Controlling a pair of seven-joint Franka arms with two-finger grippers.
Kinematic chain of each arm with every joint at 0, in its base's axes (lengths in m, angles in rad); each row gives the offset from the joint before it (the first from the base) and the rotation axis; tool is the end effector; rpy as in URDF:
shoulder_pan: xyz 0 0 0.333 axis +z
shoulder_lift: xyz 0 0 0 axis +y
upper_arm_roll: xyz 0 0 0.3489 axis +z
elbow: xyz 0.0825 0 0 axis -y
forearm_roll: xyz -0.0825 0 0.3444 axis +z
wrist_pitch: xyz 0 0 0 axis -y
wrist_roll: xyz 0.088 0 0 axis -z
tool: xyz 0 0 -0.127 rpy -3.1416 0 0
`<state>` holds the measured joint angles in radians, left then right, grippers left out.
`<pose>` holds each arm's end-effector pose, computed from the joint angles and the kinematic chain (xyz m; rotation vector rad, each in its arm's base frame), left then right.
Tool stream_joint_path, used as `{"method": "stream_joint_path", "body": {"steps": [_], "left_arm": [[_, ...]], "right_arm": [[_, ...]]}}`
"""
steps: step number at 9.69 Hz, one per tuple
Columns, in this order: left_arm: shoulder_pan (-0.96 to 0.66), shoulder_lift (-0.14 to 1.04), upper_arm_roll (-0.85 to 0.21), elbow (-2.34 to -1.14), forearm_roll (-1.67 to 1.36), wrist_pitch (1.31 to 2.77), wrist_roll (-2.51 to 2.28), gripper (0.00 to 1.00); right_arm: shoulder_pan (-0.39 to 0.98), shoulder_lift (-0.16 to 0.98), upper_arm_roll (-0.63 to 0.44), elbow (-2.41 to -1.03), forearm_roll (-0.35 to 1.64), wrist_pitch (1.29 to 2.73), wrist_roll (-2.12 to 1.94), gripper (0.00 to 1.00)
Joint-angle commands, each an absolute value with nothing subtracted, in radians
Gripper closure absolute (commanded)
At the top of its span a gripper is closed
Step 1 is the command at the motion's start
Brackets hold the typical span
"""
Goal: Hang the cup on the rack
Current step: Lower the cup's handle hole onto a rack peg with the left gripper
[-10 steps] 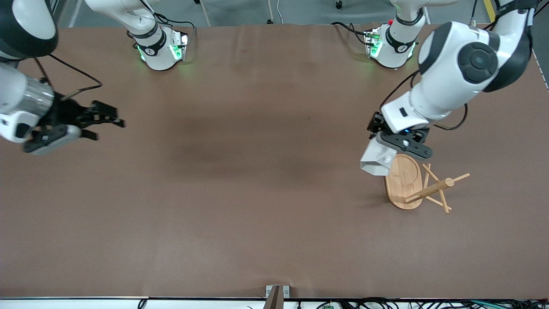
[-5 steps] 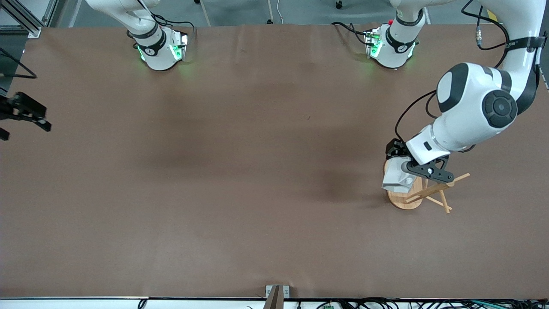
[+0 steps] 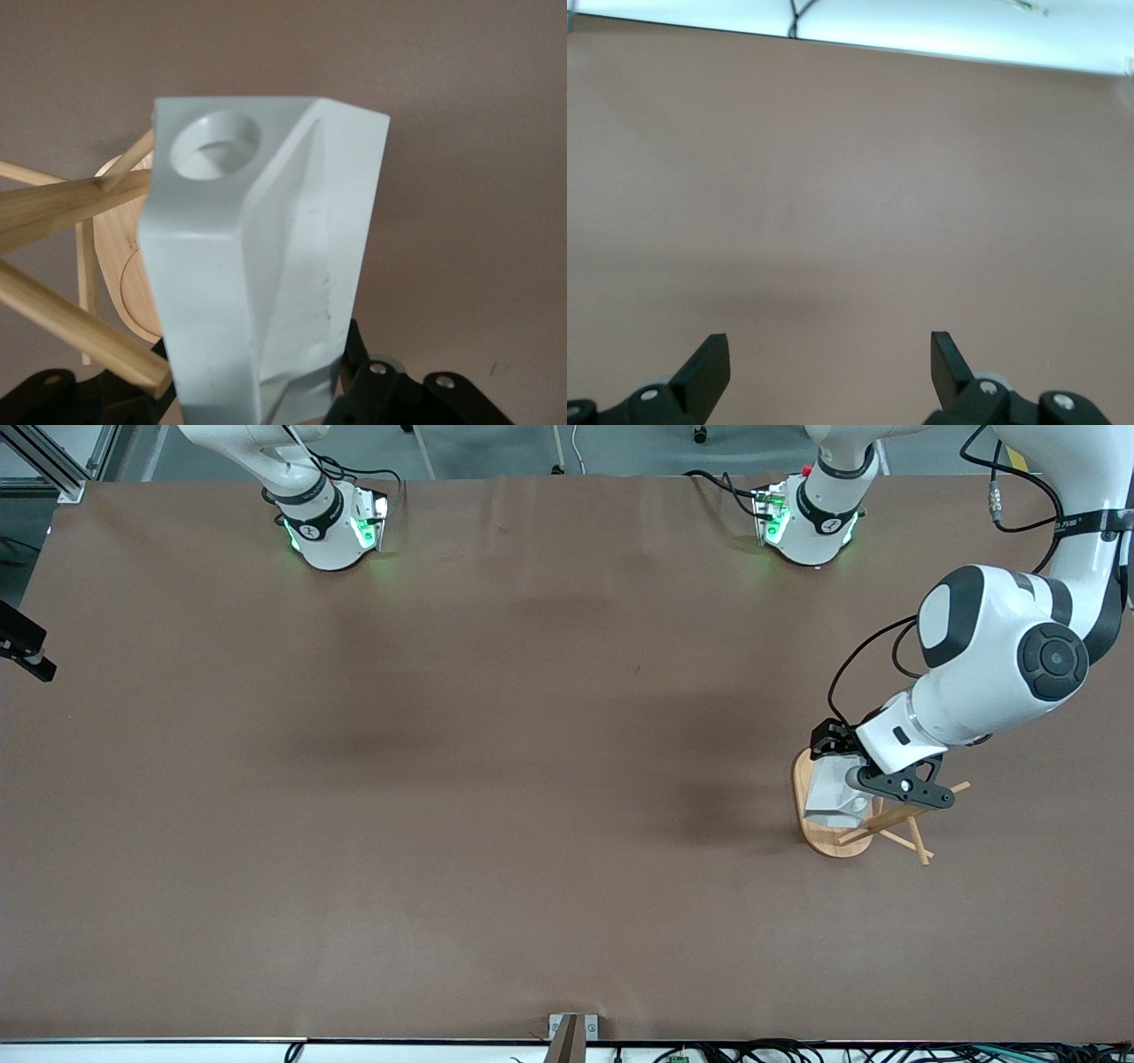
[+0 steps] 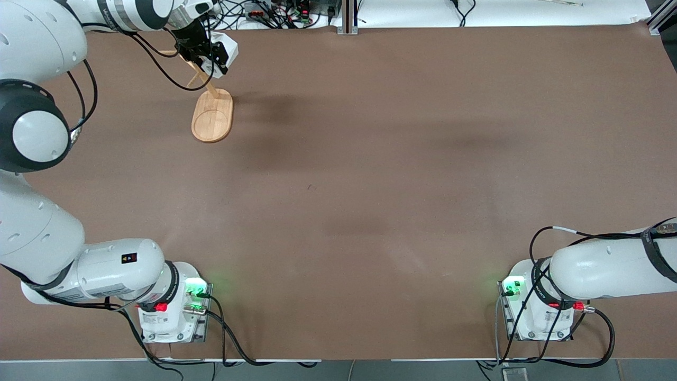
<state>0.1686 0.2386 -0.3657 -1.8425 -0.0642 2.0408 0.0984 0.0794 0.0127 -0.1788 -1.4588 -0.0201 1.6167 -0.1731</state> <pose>0.5753 -0.1052 0.4349 2.9762 -0.3849 -0.0490 0.5241 -0.0539 0.6843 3.0899 0.1134 0.2184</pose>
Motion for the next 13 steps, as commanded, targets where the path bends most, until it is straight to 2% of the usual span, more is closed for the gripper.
{"method": "stream_joint_path", "body": {"steps": [1,2,5,8,10,11,12,13], "left_arm": [[0.202,0.249,-0.371,-1.861,-0.054,2.037,0.167,0.97],[0.222,0.249,-0.371,-1.864,-0.054,2.030,0.225,0.97],[0.225,0.247,-0.371,-1.865,-0.054,1.997,0.258,0.97],[0.267,0.267,-0.371,-1.842,-0.054,1.997,0.365,0.96],[0.270,0.304,-0.371,-1.800,-0.054,1.997,0.371,0.91],[0.270,0.319,-0.371,-1.778,-0.054,1.997,0.370,0.84],[0.270,0.343,-0.371,-1.748,-0.054,1.997,0.370,0.49],[0.276,0.345,-0.371,-1.737,-0.054,1.997,0.362,0.00]], "right_arm": [[0.008,0.003,-0.112,-1.477,-0.046,1.585,-0.129,0.00],[-0.058,-0.015,-0.048,-1.502,-0.046,1.586,-0.129,0.00],[-0.069,-0.070,-0.046,-1.578,-0.043,1.591,-0.121,0.00],[-0.051,-0.081,-0.069,-1.586,-0.034,1.583,-0.117,0.00],[-0.034,-0.080,-0.087,-1.582,-0.034,1.583,-0.117,0.00],[-0.034,-0.078,-0.087,-1.574,-0.034,1.583,-0.117,0.00],[-0.031,-0.075,-0.089,-1.568,-0.031,1.583,-0.118,0.00],[-0.029,-0.075,-0.087,-1.565,-0.031,1.571,-0.114,0.01]]}}
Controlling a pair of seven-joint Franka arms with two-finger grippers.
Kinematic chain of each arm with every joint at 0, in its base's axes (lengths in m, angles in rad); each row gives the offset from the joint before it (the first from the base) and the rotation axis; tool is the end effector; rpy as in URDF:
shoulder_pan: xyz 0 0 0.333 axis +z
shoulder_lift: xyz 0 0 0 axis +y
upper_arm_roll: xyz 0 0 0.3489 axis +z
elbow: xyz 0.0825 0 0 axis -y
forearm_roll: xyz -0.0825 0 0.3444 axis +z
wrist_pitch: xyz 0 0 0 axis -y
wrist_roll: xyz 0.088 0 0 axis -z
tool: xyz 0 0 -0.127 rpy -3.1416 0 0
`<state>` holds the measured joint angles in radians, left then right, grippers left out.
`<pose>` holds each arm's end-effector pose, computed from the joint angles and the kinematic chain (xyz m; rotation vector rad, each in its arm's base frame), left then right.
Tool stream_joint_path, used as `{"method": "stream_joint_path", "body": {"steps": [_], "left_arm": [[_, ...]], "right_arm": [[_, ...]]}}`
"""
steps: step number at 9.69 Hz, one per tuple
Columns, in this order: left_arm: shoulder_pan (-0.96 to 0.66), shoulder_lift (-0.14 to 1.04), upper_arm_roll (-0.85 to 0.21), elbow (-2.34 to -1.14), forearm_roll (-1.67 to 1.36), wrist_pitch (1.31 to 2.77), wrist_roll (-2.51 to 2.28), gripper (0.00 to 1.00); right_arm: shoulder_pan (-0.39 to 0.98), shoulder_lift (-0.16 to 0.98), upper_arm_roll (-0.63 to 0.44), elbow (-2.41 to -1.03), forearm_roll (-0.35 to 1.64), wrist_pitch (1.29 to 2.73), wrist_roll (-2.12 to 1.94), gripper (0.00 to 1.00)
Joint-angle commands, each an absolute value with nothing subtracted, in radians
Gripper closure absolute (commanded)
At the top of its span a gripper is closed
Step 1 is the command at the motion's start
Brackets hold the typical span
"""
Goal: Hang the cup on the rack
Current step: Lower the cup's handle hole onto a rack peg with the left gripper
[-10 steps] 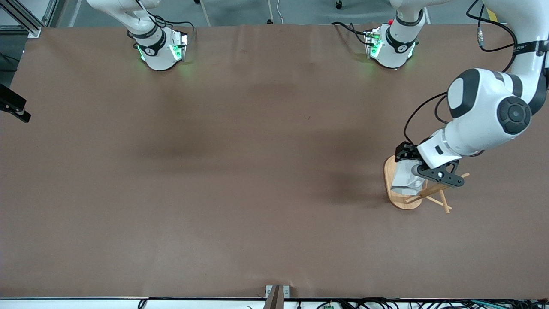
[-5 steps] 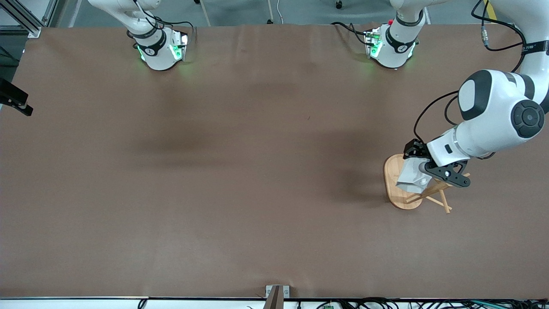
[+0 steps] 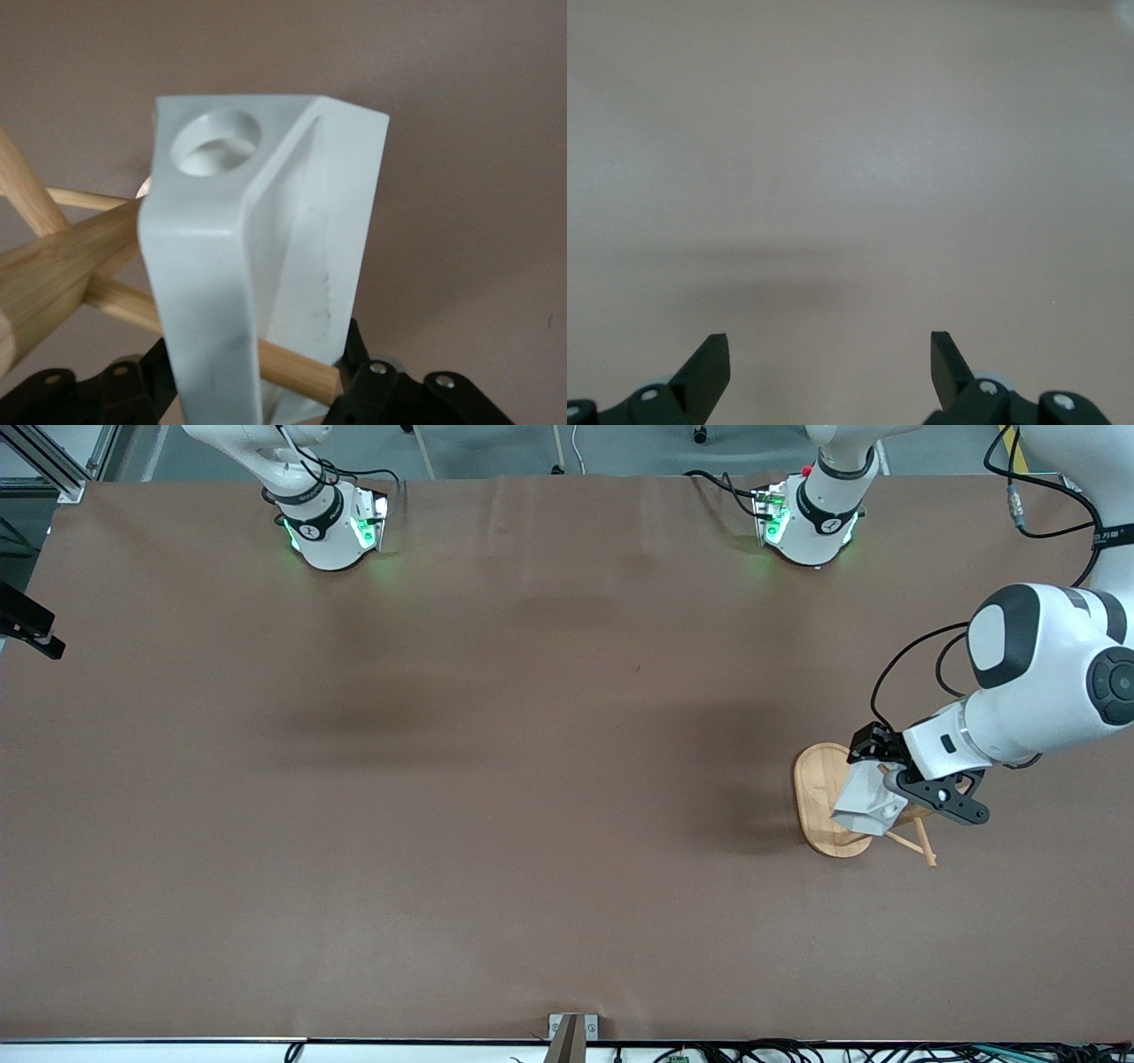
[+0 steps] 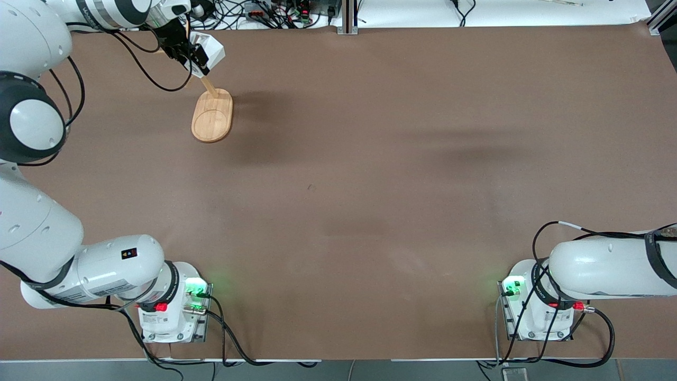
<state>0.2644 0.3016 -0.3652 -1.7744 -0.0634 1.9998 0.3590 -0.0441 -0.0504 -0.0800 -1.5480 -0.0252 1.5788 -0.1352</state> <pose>0.5985 -0.0466 0.4253 2.9063 -0.6189 -0.0537 0.4959 -0.0664 0.6736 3.1077 0.0159 0.1207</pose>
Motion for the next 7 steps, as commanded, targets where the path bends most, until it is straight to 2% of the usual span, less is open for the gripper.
{"method": "stream_joint_path", "body": {"steps": [1,5,7], "left_arm": [[0.276,0.342,-0.371,-1.718,-0.055,1.994,0.359,0.00],[0.278,0.337,-0.368,-1.593,-0.052,1.885,0.255,0.00],[0.276,0.307,-0.370,-1.583,-0.052,1.879,0.168,0.00]], "right_arm": [[-0.031,-0.072,-0.089,-1.556,-0.017,1.562,-0.088,0.01],[-0.035,-0.071,-0.094,-1.558,0.006,1.542,-0.051,0.02],[-0.035,-0.071,-0.094,-1.559,0.015,1.542,-0.054,0.01]]}}
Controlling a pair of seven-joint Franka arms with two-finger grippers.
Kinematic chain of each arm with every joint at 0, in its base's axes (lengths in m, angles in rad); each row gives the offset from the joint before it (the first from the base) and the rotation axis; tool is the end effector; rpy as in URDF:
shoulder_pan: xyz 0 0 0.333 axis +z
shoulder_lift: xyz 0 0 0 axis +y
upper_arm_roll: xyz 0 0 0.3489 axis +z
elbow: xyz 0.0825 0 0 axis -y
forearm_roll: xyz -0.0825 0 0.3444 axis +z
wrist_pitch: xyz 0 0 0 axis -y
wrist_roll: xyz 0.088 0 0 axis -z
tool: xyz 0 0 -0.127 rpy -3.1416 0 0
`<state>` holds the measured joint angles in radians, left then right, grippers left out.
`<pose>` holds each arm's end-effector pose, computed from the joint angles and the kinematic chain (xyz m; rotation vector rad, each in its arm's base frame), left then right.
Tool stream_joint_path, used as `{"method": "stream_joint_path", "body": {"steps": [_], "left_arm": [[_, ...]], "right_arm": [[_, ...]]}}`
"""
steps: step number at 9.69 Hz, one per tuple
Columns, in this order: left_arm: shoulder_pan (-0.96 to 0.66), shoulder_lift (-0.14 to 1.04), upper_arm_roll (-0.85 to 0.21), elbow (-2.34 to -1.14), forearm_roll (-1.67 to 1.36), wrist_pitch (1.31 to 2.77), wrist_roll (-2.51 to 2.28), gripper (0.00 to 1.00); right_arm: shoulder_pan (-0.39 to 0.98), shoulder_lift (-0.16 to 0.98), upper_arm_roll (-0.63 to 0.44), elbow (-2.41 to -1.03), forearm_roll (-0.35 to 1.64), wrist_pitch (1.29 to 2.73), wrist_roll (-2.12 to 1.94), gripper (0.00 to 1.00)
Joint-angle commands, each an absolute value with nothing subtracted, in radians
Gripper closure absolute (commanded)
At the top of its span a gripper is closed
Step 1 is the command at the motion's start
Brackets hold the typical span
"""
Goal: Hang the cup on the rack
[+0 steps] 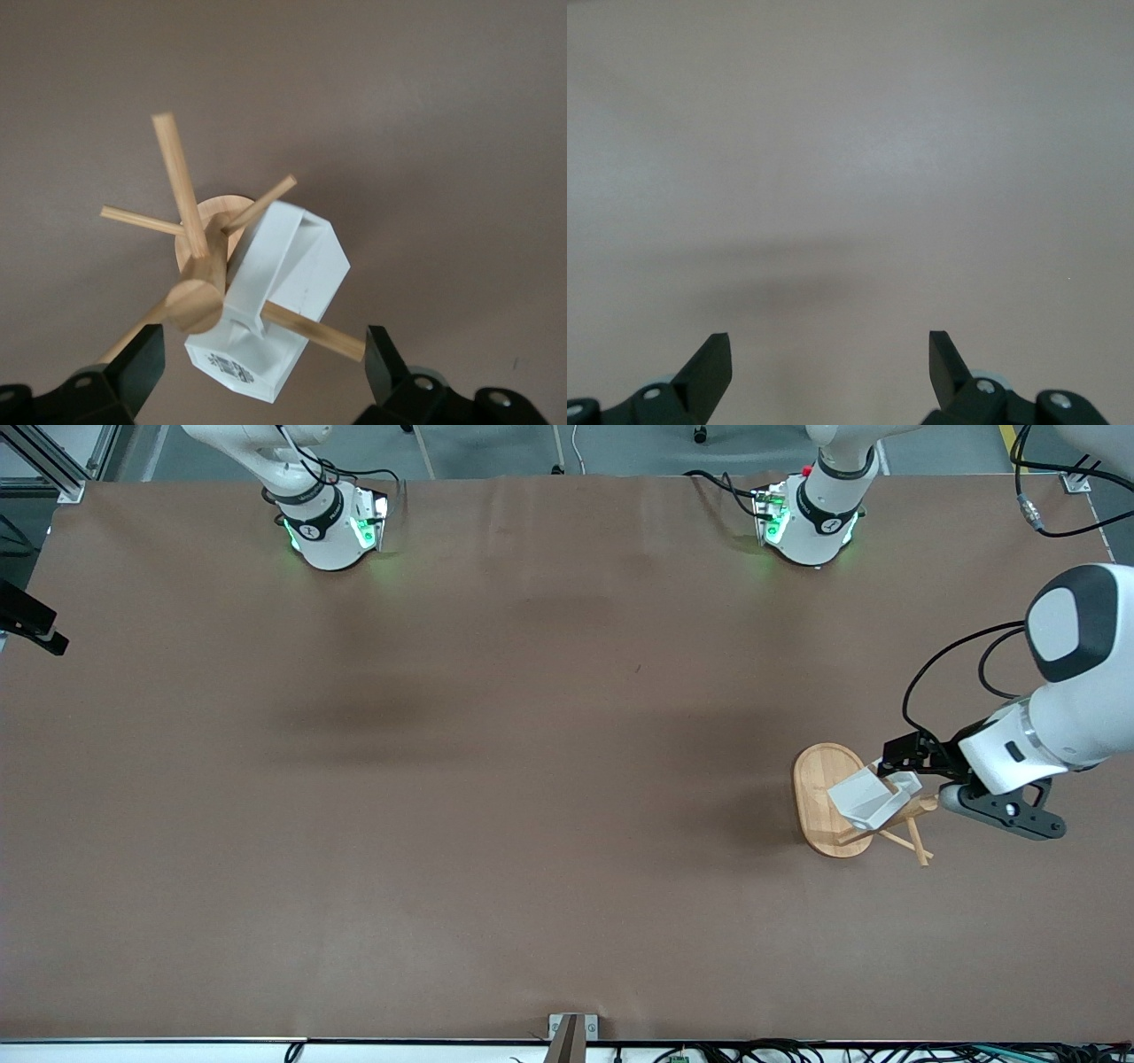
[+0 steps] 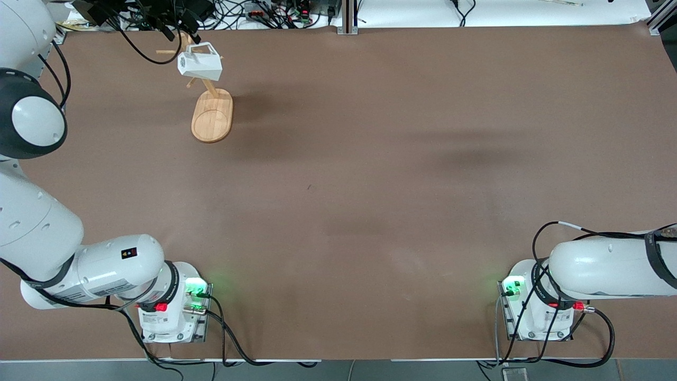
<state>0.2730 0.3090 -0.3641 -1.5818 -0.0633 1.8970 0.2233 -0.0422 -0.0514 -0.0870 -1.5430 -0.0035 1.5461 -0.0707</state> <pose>0.6225 -0.0350 0.4956 2.9460 -0.4116 0.0546 0.4917 -0.0658 0.6730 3.1346 -0.0920 0.0849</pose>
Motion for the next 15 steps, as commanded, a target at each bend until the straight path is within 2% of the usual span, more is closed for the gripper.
{"method": "stream_joint_path", "body": {"steps": [1,8,11,13,15], "left_arm": [[0.273,0.289,-0.371,-1.585,-0.051,1.856,0.106,0.00],[0.281,0.095,-0.368,-1.582,-0.034,1.776,0.061,0.00],[0.291,0.057,-0.367,-1.527,0.037,1.689,0.067,0.00],[0.214,0.014,-0.292,-1.526,0.040,1.687,0.058,0.00],[0.076,-0.017,-0.128,-1.534,0.020,1.617,0.071,0.00]], "right_arm": [[-0.035,-0.071,-0.092,-1.559,0.017,1.543,-0.054,0.00],[-0.049,-0.069,-0.094,-1.559,0.041,1.542,-0.063,0.00],[-0.049,-0.067,-0.094,-1.557,0.041,1.546,-0.063,0.00],[-0.048,-0.067,-0.094,-1.557,0.041,1.543,-0.063,0.00],[-0.049,-0.066,-0.094,-1.557,0.041,1.545,-0.061,0.00]]}}
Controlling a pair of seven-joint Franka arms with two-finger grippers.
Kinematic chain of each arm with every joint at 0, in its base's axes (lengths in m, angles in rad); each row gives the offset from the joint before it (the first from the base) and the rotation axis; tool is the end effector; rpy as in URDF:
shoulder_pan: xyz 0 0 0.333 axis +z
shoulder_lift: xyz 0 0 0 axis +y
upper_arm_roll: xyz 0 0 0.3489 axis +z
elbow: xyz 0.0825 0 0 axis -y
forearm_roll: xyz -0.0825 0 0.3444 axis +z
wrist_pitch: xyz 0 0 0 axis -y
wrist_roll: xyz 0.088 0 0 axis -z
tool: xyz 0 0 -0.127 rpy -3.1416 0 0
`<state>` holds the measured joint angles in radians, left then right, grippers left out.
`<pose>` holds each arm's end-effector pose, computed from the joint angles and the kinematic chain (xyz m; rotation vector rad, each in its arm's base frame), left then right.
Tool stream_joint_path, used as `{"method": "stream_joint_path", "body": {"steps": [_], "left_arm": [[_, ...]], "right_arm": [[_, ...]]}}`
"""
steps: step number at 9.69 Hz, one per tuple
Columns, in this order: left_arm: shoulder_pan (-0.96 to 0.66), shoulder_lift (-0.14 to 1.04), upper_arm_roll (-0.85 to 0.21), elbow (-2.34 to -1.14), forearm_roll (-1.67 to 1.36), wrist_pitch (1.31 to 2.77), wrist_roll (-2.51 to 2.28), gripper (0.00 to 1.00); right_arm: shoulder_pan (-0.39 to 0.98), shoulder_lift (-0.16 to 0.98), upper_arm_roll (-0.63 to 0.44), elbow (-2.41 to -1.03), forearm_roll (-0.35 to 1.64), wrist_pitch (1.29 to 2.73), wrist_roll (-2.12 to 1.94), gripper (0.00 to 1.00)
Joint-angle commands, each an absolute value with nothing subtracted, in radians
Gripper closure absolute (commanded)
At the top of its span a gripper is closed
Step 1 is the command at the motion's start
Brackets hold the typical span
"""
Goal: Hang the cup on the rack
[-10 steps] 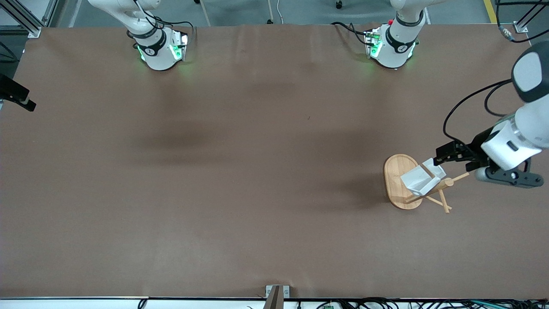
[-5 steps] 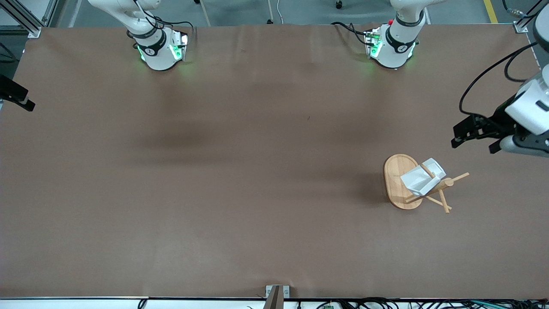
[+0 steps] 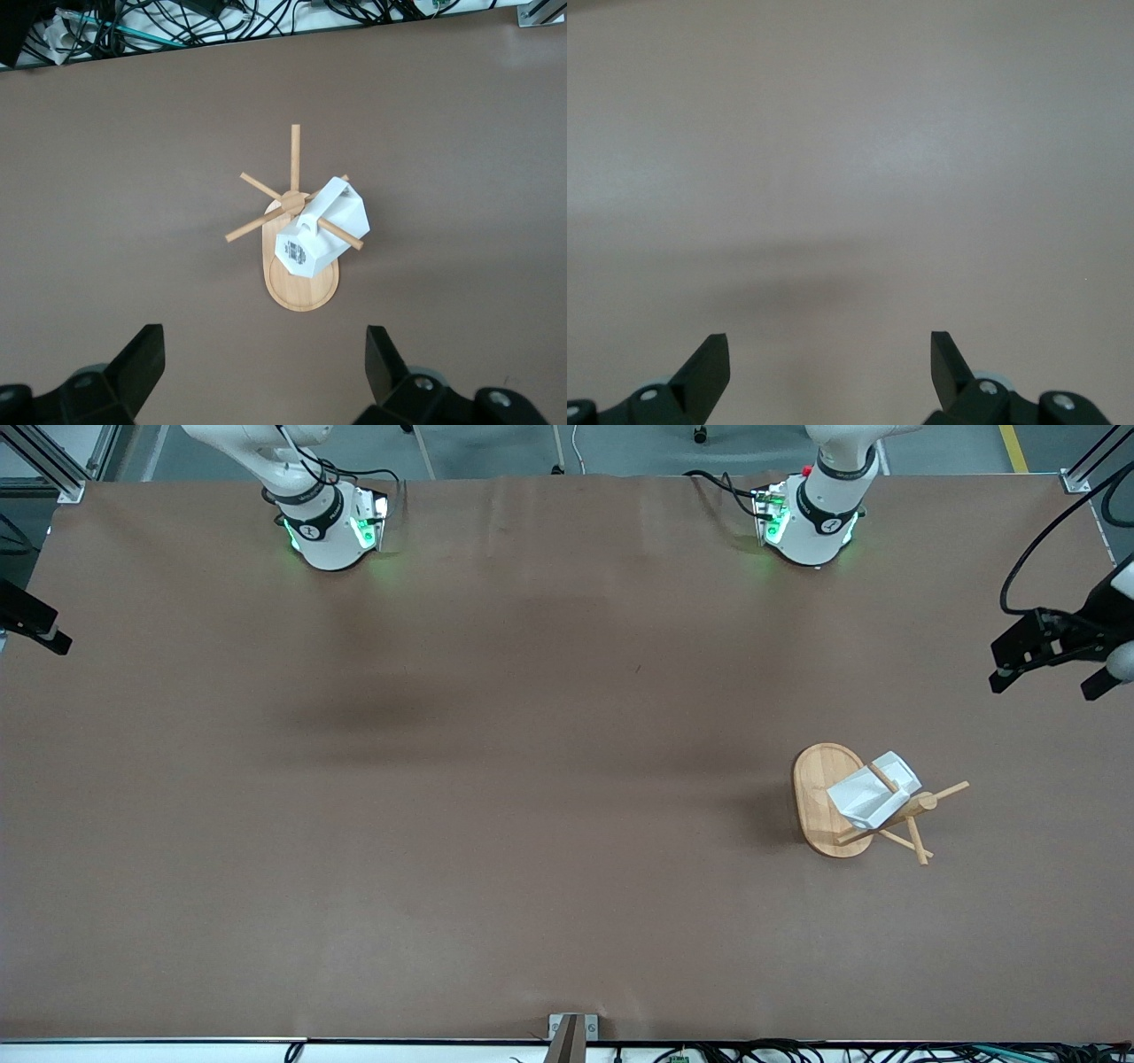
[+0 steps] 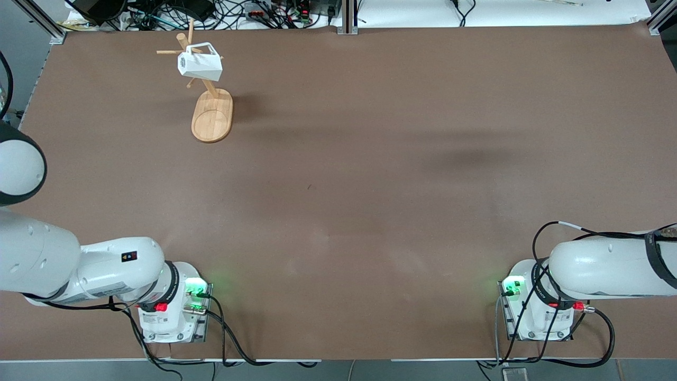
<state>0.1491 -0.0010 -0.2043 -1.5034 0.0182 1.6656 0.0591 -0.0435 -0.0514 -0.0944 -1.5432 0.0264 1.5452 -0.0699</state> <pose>0.5269 -0.0270 0.6768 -3.1074 0.1782 -0.2545 0.4916 -0.0664 0.6729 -3.1131 0.1037 -0.0874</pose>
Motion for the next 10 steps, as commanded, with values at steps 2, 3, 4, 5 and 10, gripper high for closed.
{"method": "stream_joint_path", "body": {"steps": [2,3,4,5,10], "left_arm": [[0.052,-0.064,-0.117,-1.567,0.017,1.537,0.064,0.00],[0.048,-0.098,-0.117,-1.610,0.017,1.539,0.049,0.00],[0.049,-0.124,-0.117,-1.652,0.017,1.549,0.048,0.00],[0.049,-0.141,-0.115,-1.669,0.017,1.549,0.046,0.00],[0.035,-0.132,-0.117,-1.663,0.017,1.548,0.029,0.00]], "right_arm": [[-0.049,-0.066,-0.094,-1.557,0.041,1.540,-0.061,0.00],[-0.049,-0.066,-0.095,-1.557,0.041,1.540,-0.060,0.00],[-0.051,-0.066,-0.095,-1.557,0.041,1.543,-0.060,0.00],[-0.051,-0.066,-0.095,-1.557,0.041,1.543,-0.060,0.00],[-0.049,-0.066,-0.095,-1.557,0.040,1.542,-0.054,0.00]]}}
